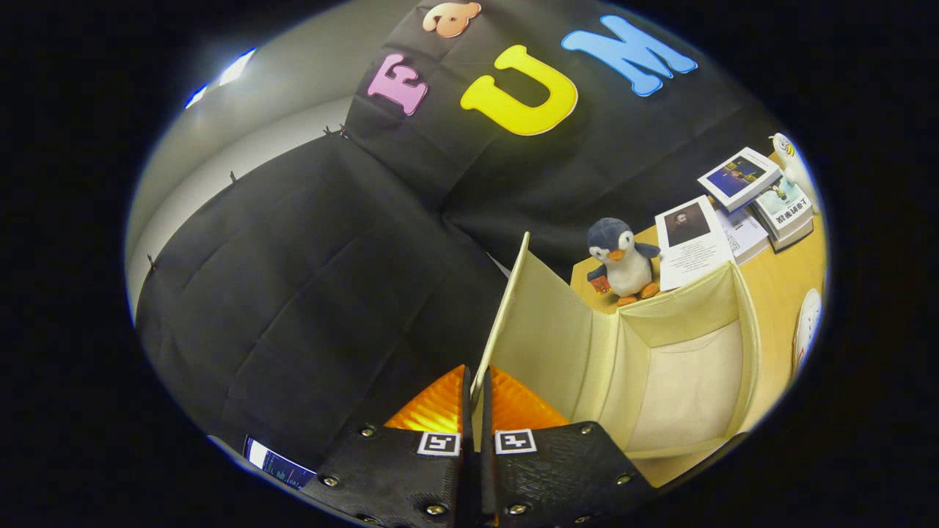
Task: Open the storage box then place both shoes into the box .Put the left shoe in first, then the right shoe, with the right side of both shoes facing outward in a uniform manner.
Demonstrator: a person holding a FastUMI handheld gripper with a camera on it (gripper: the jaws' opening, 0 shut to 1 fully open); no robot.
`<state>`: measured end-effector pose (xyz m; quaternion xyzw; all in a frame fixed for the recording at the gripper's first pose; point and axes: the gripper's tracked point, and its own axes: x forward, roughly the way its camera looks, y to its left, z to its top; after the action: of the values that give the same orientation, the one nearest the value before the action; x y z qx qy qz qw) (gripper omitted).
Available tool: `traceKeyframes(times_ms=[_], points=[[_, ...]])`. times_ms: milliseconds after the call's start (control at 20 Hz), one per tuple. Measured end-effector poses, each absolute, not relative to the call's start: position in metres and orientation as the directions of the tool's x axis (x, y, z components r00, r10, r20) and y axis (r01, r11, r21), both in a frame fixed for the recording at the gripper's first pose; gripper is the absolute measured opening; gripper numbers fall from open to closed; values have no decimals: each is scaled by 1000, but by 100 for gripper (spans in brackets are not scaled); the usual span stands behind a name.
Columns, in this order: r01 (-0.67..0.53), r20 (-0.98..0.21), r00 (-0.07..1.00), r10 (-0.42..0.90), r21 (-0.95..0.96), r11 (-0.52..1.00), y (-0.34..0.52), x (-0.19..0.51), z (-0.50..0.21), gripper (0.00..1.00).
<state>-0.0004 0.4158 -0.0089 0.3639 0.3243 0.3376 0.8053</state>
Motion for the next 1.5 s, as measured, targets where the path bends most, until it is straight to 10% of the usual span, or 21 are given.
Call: traceKeyframes(times_ms=[350,550,1500], points=[[-362,-324,491,809,769,527,450,-15,-22,21],[-424,-353,469,810,714,557,448,-21,-30,81],[-372,-513,677,528,380,847,239,34,-74,97]])
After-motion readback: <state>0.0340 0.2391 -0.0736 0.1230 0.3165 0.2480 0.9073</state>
